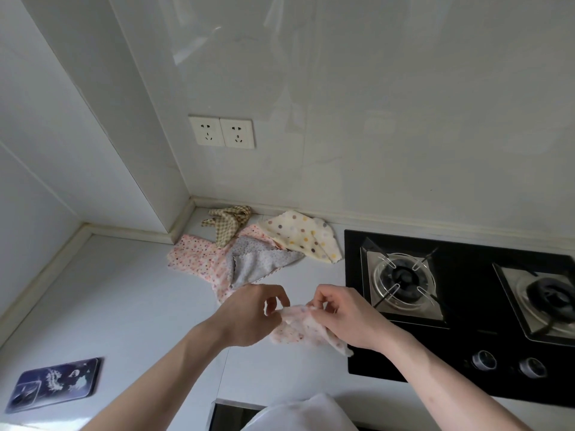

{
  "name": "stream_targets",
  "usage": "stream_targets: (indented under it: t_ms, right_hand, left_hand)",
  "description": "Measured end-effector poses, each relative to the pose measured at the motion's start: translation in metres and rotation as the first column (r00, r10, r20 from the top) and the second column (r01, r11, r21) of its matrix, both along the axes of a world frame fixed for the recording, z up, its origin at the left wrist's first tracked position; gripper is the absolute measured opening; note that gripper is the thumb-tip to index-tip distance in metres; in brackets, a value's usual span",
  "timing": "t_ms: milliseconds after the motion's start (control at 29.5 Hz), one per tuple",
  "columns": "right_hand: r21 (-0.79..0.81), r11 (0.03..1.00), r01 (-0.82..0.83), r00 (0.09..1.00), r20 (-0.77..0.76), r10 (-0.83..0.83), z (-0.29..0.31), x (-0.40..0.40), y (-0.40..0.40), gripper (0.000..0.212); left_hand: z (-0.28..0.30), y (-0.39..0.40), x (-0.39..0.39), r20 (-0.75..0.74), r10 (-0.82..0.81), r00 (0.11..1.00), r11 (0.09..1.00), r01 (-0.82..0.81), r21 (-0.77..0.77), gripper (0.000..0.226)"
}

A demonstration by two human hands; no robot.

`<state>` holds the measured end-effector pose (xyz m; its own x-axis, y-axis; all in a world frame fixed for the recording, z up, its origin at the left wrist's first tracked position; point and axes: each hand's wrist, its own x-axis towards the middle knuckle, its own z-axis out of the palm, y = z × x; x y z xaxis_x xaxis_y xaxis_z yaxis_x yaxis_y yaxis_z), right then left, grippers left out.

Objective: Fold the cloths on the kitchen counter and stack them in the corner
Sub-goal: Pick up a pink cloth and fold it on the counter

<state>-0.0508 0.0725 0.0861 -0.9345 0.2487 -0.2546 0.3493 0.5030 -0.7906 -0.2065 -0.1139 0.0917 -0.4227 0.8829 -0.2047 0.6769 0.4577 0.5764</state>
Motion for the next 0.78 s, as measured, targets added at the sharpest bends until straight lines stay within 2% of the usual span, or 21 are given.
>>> stream_targets:
  t_ms: [271,373,475,543,611,713,780]
  right_hand:
    - [-0.012,0.996,0.086,0.994,-0.069,-0.086,0.000,0.005,0.011,0.016]
    - [0.045,0.992,0.114,0.991,-0.075,-0.111,-0.003,0.004,0.016,0.015]
    - [0.148,0.980,0.136,0.987,-0.110,-0.120,-0.004,0.002,0.023,0.012]
    - [0.222,0.962,0.160,0.978,-0.165,-0.125,-0.003,0.001,0.028,0.006]
    - [0.275,0.942,0.194,0.969,-0.205,-0.140,-0.003,0.002,0.033,0.011]
    - [0.352,0.907,0.229,0.958,-0.245,-0.147,-0.007,0.009,0.038,0.019]
    - [0.380,0.902,0.207,0.968,-0.211,-0.133,-0.016,0.017,0.037,0.023]
  left_hand:
    - [-0.025,-0.002,-0.005,-0.182,0.095,0.979,0.995,-0.099,-0.015,0.017]
    - [-0.028,-0.004,-0.007,-0.137,0.125,0.983,0.991,-0.129,-0.021,0.011]
    - [-0.029,-0.006,-0.013,-0.088,0.159,0.983,0.981,-0.147,0.126,0.016]
    - [-0.024,-0.006,-0.018,-0.125,0.162,0.979,0.962,-0.128,0.242,0.012]
    - [-0.018,-0.008,-0.023,-0.181,0.154,0.971,0.941,-0.089,0.326,0.009]
    - [-0.012,-0.014,-0.029,-0.225,0.138,0.965,0.929,-0.047,0.368,0.004]
    - [-0.012,-0.021,-0.029,-0.242,0.112,0.964,0.942,-0.025,0.335,0.006]
